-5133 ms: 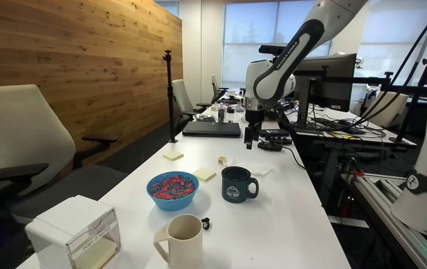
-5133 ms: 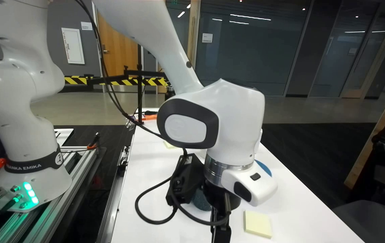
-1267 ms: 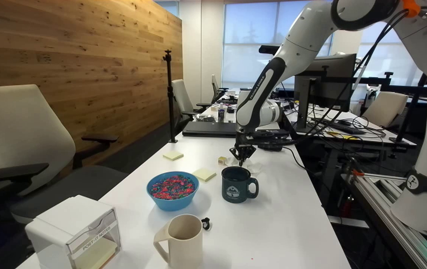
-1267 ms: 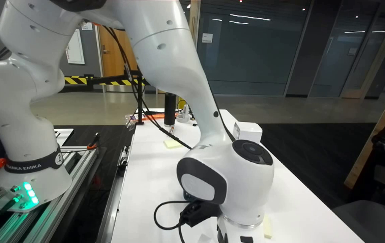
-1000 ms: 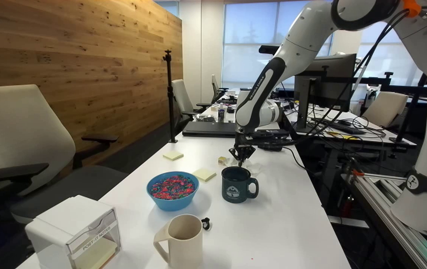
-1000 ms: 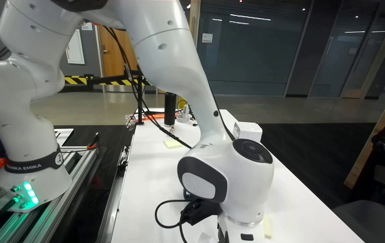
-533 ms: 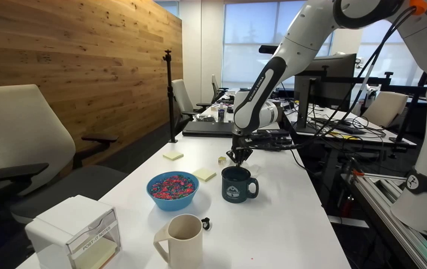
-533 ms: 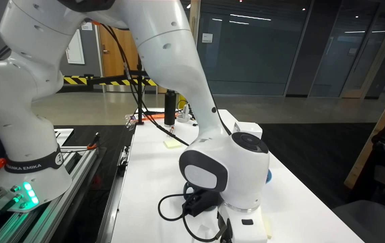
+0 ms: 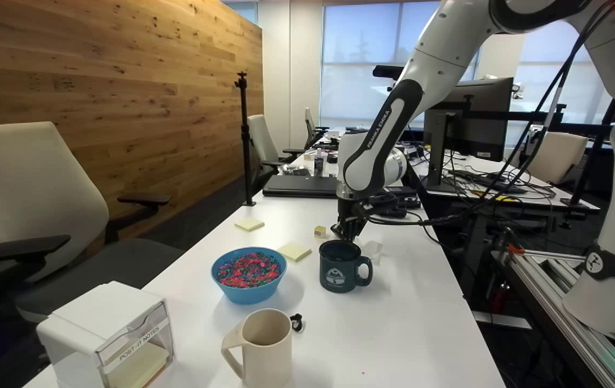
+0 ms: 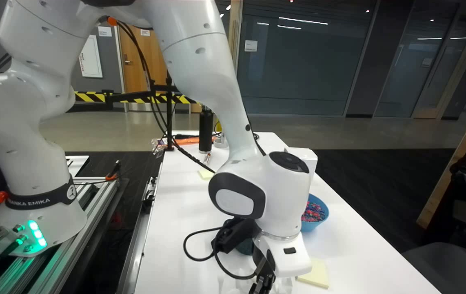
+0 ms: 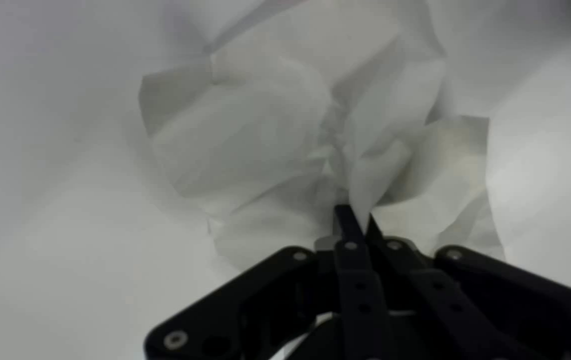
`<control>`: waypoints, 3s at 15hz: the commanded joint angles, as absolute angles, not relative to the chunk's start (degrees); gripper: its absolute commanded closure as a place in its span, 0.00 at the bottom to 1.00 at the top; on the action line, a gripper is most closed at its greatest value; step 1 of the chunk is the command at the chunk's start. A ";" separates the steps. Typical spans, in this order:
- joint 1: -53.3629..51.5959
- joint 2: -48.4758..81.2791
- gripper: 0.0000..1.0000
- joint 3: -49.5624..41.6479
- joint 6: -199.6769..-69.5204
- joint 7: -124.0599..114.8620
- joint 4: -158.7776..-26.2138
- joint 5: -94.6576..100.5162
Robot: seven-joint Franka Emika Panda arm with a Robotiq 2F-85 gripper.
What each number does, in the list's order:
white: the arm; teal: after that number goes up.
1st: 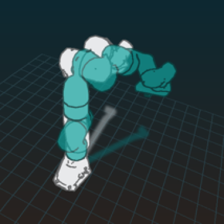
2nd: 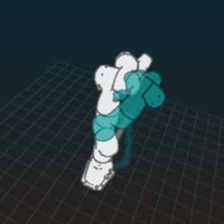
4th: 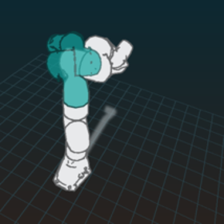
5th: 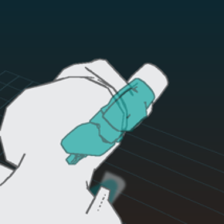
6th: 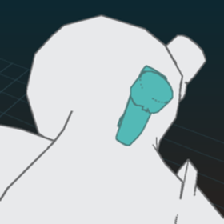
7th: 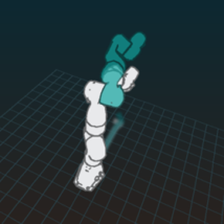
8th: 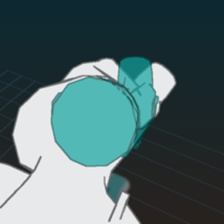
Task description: Use the paper towel to wipe the table
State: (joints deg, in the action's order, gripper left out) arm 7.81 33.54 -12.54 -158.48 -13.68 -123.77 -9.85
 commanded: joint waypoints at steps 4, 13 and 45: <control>6.47 28.33 1.00 -12.75 -160.80 -9.33 -133.33 -4.83; 5.41 24.85 1.00 -12.65 -163.53 -6.03 -140.03 -0.92; 13.81 34.71 1.00 -16.07 -156.41 -15.69 -122.59 -7.65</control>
